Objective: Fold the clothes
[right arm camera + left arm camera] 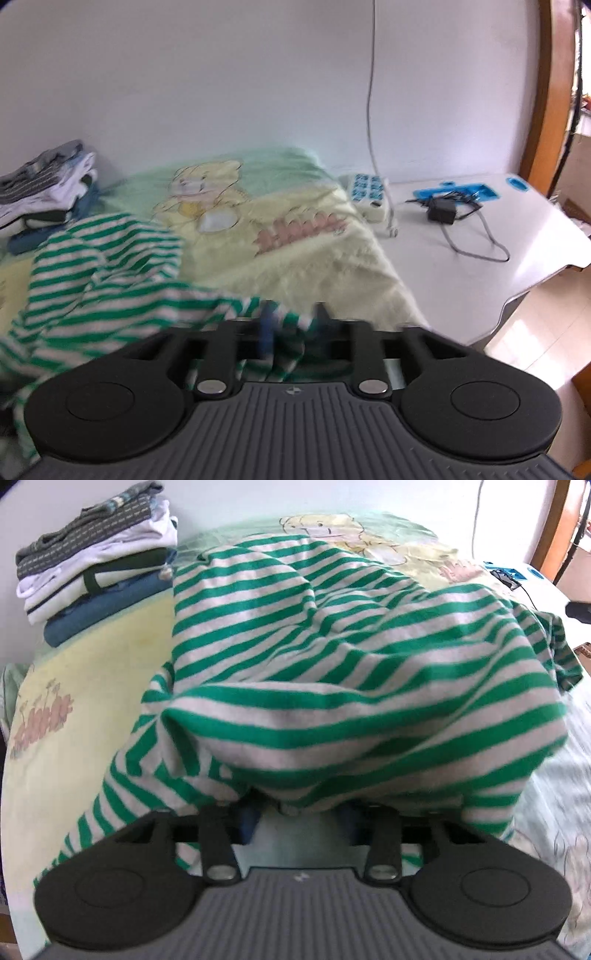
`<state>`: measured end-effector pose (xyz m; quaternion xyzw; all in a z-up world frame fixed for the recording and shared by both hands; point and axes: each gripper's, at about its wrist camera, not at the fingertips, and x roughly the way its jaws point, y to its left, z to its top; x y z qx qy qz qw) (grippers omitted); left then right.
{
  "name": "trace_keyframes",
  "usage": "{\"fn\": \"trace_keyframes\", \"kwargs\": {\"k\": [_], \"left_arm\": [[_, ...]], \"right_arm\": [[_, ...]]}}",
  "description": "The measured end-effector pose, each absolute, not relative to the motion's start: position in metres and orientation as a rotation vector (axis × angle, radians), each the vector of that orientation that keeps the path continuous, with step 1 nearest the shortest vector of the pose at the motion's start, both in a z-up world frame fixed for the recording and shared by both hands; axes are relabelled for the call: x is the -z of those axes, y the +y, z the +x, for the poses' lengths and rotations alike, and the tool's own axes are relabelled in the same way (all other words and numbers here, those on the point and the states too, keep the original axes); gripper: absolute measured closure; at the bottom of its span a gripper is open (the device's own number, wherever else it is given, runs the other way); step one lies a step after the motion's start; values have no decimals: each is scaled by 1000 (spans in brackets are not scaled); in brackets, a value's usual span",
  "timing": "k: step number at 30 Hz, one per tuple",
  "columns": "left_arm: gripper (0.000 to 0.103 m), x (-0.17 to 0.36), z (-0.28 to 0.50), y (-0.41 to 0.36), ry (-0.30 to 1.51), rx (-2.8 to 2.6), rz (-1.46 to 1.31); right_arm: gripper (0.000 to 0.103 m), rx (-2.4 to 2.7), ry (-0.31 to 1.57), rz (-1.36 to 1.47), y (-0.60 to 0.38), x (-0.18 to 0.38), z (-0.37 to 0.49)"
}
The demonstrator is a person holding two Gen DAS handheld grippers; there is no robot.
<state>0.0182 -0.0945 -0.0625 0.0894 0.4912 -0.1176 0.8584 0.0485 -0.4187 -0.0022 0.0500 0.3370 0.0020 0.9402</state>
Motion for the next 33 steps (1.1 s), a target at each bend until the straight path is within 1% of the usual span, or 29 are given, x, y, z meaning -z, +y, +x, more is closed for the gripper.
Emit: {"fn": "trace_keyframes", "kwargs": {"k": [1, 2, 3, 4, 6, 7, 11, 12, 14, 16, 18, 21, 25, 26, 27, 28, 33], "left_arm": [[75, 62, 20, -96, 1030, 246, 188], [76, 61, 23, -98, 1031, 243, 192], [77, 61, 24, -100, 1034, 235, 201], [78, 61, 26, -101, 1039, 227, 206], [82, 59, 30, -103, 1050, 220, 198], [83, 58, 30, -104, 1053, 217, 196], [83, 57, 33, -105, 1074, 194, 195], [83, 57, 33, -105, 1077, 191, 189], [83, 56, 33, -103, 1080, 186, 175], [83, 55, 32, -102, 1083, 182, 161], [82, 54, 32, -101, 1080, 180, 150], [83, 52, 30, -99, 1070, 179, 143], [85, 40, 26, -96, 1035, 184, 130], [85, 36, 24, -94, 1022, 185, 124], [89, 31, 22, -92, 1010, 185, 118], [90, 26, 19, -90, 997, 186, 114], [92, -4, 2, -81, 914, 182, 142]], "right_arm": [[56, -25, 679, 107, -419, 0, 41], [55, -54, 669, 109, -417, -3, 34], [49, -108, 669, 109, -413, -4, 26], [38, -164, 685, 104, -407, -4, 20], [26, -279, 740, 79, -390, 5, 12], [26, -331, 761, 62, -381, 10, 8], [26, -385, 747, -74, -339, 34, 1], [29, -378, 743, -86, -333, 40, 3], [39, -354, 748, -46, -335, 46, 14], [79, -333, 761, 17, -341, 48, 24], [91, -315, 780, 95, -349, 47, 33], [93, -306, 746, 137, -353, 34, 32], [93, -312, 631, 129, -353, 2, 23], [93, -313, 605, 136, -355, -6, 22], [93, -318, 583, 154, -357, -15, 20], [93, -324, 557, 170, -359, -24, 17], [94, -384, 428, 227, -367, -66, 5]]}}
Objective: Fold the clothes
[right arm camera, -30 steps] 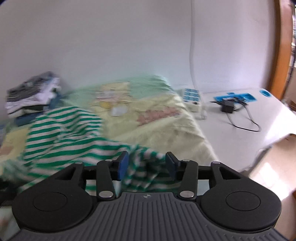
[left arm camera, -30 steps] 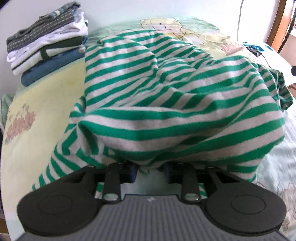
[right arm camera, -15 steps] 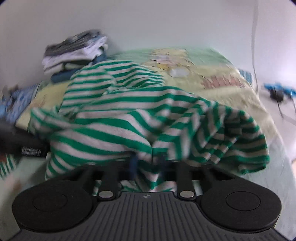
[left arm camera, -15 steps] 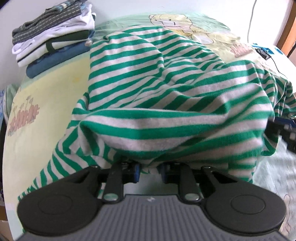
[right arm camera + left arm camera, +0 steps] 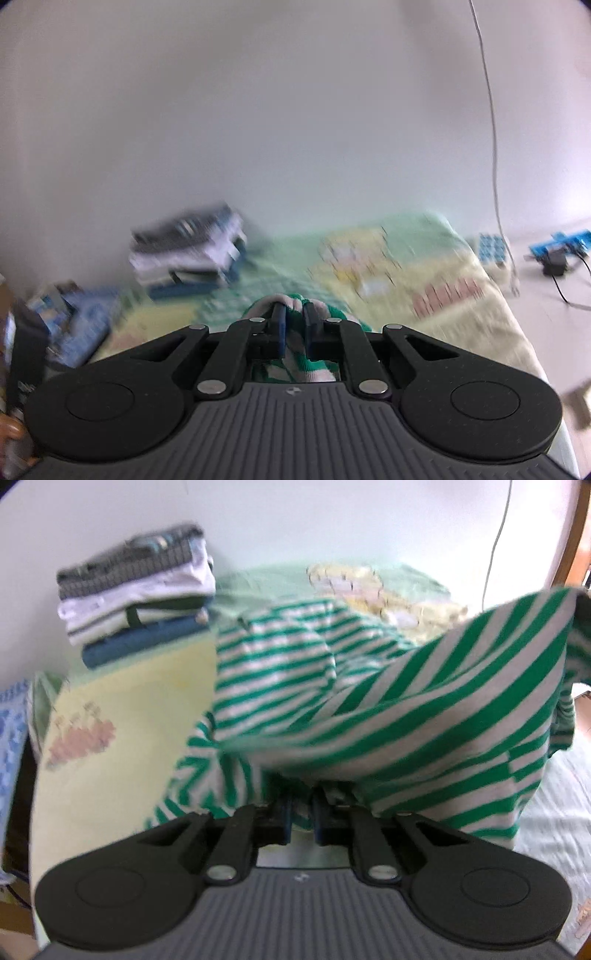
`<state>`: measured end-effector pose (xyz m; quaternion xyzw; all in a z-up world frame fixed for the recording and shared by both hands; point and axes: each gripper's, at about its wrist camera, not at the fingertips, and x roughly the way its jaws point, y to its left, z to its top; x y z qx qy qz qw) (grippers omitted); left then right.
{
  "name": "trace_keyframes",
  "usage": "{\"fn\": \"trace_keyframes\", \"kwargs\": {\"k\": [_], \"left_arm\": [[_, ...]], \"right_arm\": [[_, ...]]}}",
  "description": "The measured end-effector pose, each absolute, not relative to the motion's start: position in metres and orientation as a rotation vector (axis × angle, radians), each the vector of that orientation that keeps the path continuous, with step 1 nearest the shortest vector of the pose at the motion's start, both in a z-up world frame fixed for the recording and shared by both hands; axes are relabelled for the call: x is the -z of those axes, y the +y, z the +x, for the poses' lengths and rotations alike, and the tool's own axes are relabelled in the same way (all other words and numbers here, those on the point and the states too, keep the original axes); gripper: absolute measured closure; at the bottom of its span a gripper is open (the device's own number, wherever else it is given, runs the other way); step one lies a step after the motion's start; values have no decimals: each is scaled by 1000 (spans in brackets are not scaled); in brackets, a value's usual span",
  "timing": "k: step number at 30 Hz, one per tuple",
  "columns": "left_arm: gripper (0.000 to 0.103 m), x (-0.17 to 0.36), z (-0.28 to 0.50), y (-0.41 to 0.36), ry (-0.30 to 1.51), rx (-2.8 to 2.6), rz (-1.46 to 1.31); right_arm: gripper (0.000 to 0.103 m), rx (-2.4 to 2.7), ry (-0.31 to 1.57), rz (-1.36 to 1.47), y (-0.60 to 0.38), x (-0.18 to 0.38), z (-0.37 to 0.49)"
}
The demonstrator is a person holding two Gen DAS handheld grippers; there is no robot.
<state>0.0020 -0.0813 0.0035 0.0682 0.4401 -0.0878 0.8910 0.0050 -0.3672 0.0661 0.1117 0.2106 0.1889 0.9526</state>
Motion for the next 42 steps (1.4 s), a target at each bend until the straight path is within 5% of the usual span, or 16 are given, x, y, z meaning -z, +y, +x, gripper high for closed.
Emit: {"fn": "trace_keyframes", "kwargs": {"k": [7, 10, 18, 20, 21, 23, 26, 28, 30, 34, 39, 41, 42], "left_arm": [[89, -13, -36, -58, 863, 244, 205], [63, 0, -61, -64, 841, 293, 305], [57, 27, -68, -60, 744, 180, 467], [36, 26, -68, -57, 696, 181, 496], [33, 29, -67, -59, 686, 192, 514], [43, 39, -61, -64, 707, 222, 536], [56, 55, -59, -75, 738, 263, 561], [54, 62, -65, -79, 737, 282, 577], [49, 70, -65, -81, 752, 276, 578], [39, 74, -50, -73, 776, 248, 478], [82, 72, -35, -73, 830, 250, 378], [89, 71, -34, -75, 831, 232, 379], [90, 68, -34, -73, 832, 225, 362]], "right_arm": [[94, -422, 344, 241, -362, -95, -9], [94, -421, 332, 232, -356, -98, -10], [103, -421, 227, 230, -355, -121, -30], [103, -396, 180, 199, -355, -133, -38], [103, -372, 190, 166, -352, -135, -37], [87, -335, 216, 137, -350, -132, -36], [78, -345, 355, 94, -352, -104, -30], [47, -326, 441, 7, -348, -77, -35], [31, -314, 523, -68, -344, -46, -39], [30, -248, 648, -43, -345, 4, -32], [31, -239, 738, 221, -352, 40, -9], [51, -229, 746, 268, -351, 45, -7], [81, -243, 753, 268, -349, 43, -8]]}}
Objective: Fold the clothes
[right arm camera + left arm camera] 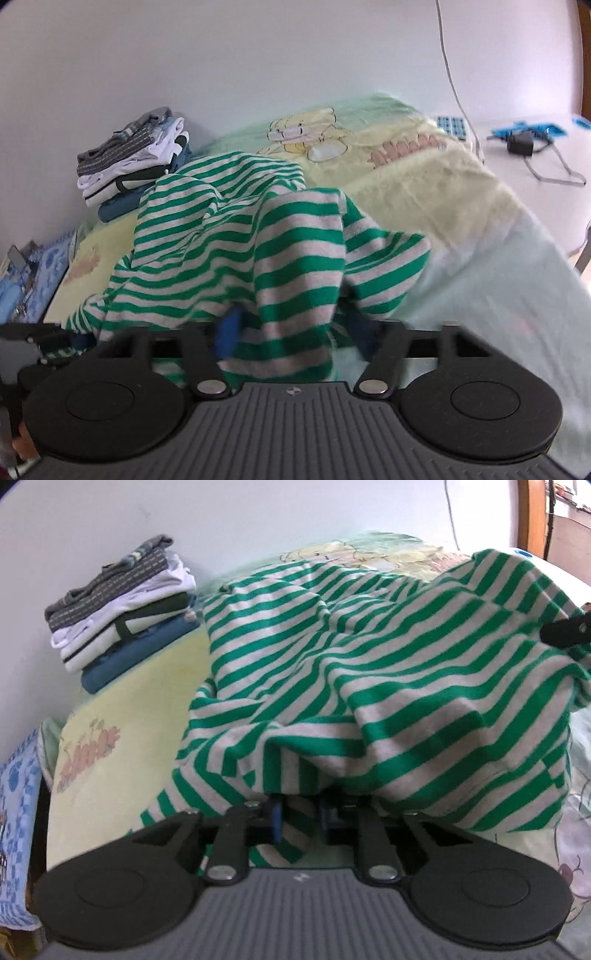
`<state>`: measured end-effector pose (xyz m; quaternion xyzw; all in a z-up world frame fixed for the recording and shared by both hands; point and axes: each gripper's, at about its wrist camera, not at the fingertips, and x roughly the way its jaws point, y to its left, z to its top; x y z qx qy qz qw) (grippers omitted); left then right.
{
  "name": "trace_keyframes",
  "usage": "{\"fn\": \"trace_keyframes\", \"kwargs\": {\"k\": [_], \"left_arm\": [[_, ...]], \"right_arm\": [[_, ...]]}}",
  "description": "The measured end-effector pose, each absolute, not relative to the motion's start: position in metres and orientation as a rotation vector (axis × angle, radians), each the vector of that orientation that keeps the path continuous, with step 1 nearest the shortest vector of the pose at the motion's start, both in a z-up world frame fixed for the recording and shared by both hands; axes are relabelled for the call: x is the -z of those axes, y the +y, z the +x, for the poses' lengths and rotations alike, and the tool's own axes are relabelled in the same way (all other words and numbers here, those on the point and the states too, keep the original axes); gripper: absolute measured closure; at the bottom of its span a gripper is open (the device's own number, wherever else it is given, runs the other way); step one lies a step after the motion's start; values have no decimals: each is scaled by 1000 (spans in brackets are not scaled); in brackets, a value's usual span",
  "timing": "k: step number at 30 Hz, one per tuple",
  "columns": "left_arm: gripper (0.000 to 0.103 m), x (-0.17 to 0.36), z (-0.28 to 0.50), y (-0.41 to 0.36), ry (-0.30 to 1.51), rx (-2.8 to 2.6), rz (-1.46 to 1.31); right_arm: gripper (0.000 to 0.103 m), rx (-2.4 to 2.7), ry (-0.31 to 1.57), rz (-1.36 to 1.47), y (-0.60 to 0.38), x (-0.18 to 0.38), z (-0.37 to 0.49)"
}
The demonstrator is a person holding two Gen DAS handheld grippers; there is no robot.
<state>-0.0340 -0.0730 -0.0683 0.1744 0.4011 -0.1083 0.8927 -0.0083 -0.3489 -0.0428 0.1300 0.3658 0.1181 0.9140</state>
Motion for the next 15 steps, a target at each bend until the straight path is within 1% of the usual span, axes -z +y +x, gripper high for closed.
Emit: {"fn": "trace_keyframes", "kwargs": {"k": [1, 4, 9, 15], "left_arm": [[90, 65, -34, -70, 832, 217, 338], [92, 50, -35, -61, 815, 179, 291], [92, 18, -40, -56, 778, 129, 276], [92, -9, -34, -53, 832, 55, 220]], "right_arm": [[88, -253, 757, 262, -346, 40, -10], [91, -261, 691, 213, -339, 23, -19], [92, -315, 534, 248, -344, -23, -31], [92, -373, 410, 281, -344, -66, -33]]}}
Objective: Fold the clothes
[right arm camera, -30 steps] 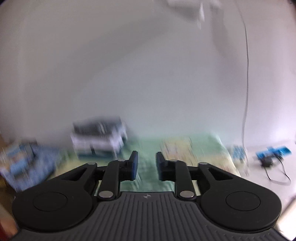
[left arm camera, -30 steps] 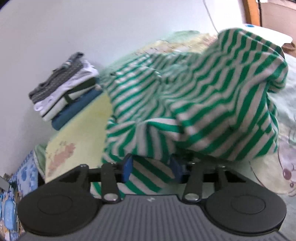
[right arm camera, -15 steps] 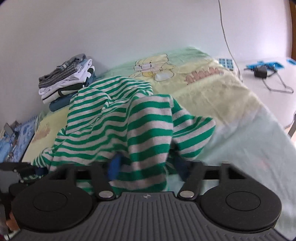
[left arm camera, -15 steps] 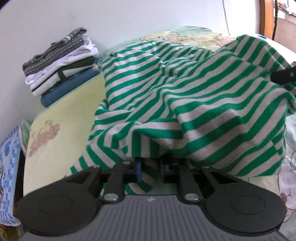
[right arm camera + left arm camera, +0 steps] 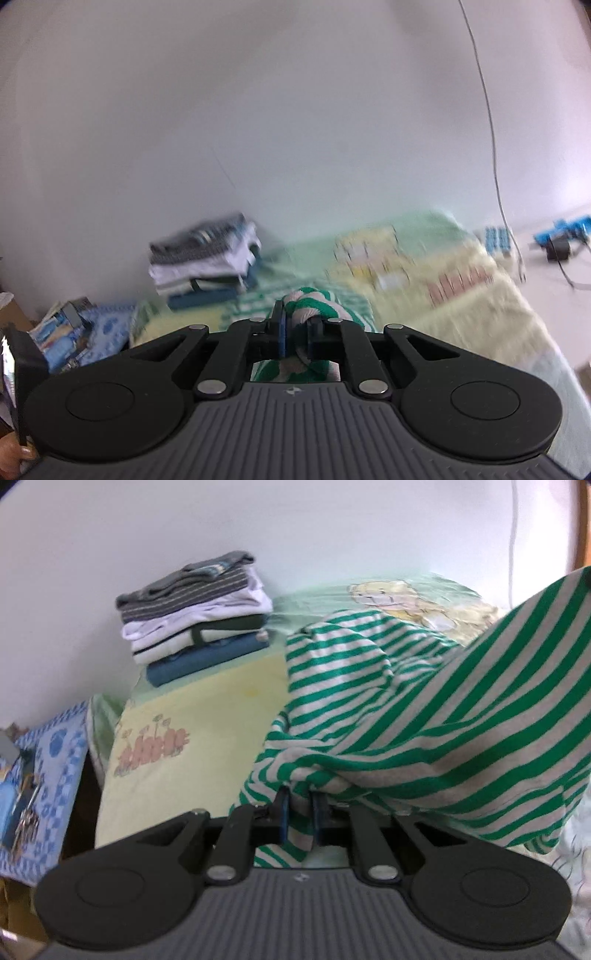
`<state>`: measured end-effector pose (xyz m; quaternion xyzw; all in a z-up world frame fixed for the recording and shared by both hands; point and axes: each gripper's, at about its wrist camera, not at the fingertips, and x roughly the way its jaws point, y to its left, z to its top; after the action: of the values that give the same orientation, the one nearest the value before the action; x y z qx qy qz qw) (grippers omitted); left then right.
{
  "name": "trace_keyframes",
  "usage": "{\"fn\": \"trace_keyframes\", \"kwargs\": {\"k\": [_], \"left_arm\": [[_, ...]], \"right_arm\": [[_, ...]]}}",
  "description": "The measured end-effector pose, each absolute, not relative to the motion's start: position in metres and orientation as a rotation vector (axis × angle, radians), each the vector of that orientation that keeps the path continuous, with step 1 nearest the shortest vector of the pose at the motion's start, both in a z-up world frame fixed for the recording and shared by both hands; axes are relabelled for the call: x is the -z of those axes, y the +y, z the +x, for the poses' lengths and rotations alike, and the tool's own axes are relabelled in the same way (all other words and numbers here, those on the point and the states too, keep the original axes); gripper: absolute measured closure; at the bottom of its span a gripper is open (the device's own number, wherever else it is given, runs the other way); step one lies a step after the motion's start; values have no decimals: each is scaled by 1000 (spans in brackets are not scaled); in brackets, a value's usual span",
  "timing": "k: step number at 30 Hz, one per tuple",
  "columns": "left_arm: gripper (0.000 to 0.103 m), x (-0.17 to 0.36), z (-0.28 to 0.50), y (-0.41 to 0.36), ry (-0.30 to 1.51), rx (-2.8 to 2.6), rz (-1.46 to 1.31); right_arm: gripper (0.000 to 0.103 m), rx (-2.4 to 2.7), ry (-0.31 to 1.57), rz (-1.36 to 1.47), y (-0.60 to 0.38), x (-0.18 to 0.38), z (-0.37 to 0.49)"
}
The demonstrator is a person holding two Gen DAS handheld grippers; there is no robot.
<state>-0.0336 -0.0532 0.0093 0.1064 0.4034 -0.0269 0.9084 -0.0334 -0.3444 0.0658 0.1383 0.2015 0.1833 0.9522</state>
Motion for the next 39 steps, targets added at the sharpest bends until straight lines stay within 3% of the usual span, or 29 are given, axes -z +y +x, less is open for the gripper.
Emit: {"fn": "trace_keyframes", "kwargs": {"k": [19, 32, 39], "left_arm": [[92, -96, -59, -15, 717, -85, 171], [92, -212, -100, 23, 474, -117, 158], [92, -249, -119, 34, 419, -106, 173]], "right_arm": [[93, -513, 200, 314, -340, -146, -61], [93, -591, -4, 289, -335, -226, -104], [93, -641, -55, 327, -341, -250, -121]]}}
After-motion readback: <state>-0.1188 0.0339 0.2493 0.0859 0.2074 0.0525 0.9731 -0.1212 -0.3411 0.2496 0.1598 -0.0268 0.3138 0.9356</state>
